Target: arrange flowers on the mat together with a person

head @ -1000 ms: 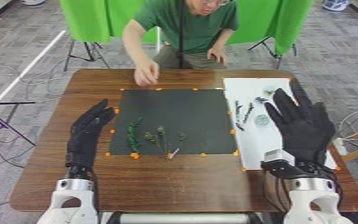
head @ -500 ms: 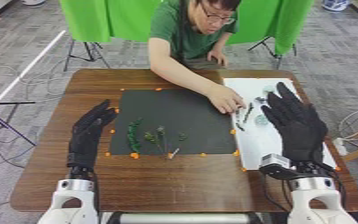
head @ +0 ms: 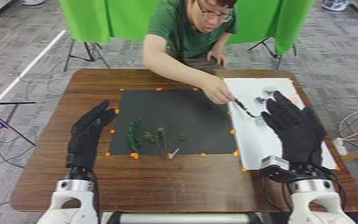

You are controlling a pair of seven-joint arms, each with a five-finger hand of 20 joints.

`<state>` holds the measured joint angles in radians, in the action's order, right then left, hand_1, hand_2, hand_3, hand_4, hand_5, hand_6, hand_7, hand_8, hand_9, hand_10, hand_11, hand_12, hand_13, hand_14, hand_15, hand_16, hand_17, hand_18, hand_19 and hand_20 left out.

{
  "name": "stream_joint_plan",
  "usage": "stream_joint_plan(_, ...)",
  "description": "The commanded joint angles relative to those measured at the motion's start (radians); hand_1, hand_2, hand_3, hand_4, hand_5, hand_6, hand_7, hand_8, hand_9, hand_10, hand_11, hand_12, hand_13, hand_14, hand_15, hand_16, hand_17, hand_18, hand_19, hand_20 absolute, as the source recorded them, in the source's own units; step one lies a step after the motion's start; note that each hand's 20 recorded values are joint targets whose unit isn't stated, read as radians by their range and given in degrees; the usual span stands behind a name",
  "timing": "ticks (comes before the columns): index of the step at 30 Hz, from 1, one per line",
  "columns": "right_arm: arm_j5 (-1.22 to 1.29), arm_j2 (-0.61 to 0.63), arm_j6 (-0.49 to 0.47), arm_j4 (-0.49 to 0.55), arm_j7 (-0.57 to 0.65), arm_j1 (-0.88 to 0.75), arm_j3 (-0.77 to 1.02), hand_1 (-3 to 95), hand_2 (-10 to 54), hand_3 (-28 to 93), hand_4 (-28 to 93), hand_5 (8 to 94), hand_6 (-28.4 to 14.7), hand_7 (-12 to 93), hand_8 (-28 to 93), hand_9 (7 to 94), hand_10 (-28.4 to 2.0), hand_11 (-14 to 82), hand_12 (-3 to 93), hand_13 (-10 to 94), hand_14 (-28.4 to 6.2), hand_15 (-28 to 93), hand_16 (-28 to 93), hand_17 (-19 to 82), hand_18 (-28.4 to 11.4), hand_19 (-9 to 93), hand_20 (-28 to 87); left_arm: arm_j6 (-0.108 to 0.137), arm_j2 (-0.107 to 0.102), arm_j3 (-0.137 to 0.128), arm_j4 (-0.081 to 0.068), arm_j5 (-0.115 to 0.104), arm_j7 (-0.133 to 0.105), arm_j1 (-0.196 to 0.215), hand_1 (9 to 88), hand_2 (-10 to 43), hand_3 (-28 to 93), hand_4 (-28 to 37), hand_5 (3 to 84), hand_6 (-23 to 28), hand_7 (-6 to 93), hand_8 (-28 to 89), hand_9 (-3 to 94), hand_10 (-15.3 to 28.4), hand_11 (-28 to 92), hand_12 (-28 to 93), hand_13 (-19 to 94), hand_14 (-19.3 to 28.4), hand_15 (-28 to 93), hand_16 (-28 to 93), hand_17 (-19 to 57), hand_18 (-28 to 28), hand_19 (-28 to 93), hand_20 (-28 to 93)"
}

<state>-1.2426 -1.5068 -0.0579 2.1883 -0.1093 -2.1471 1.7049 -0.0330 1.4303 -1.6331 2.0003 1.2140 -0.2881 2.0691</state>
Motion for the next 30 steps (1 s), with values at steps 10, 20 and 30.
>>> stream_joint_plan(10, -0.012, -0.017, -0.031, -0.017, 0.042, -0.016, 0.007, 0.7, 7.6, 74, -19, 39.1, -5.6, 5, -8, 37.8, -15.9, 3.4, 9.9, 24, -12.0, 4, 15, 13, -12.6, 2, 24, -0.104, -0.007, -0.003, 0.07, 0.005, 0.092, -0.016, 29.3, -8.6, 64, -16.9, 42.9, 2.6, 11.9, -6, 42.2, 12.1, 15, 13, 32, 16.0, 11, 4, 1.0, 13.6, 3, 16)
stream_joint_plan(20, -0.02, -0.019, -0.028, -0.017, 0.046, -0.019, 0.009, 1.3, 7.6, 74, -19, 40.9, -5.5, 6, -8, 38.9, -16.1, 3.7, 10.3, 24, -12.3, 5, 14, 13, -12.7, 2, 24, -0.141, 0.002, -0.021, 0.09, 0.008, 0.107, -0.007, 29.1, -8.2, 63, -16.4, 42.2, 2.8, 10.8, -6, 41.0, 12.3, 14, 14, 31, 16.5, 10, 5, -1.1, 15.8, 5, 14)
stream_joint_plan(30, -0.06, -0.019, -0.029, -0.019, 0.042, -0.016, 0.007, 6.3, 1.6, 75, -18, 42.0, -3.9, 8, -8, 39.6, -16.1, 3.8, 10.5, 25, -10.6, 6, 13, 13, -12.6, 2, 24, -0.131, 0.006, -0.025, 0.083, 0.006, 0.1, 0.0, 28.9, -8.4, 63, -16.1, 42.1, 2.7, 10.7, -5, 41.1, 12.3, 14, 14, 31, 16.5, 10, 5, -1.2, 14.4, 4, 15)
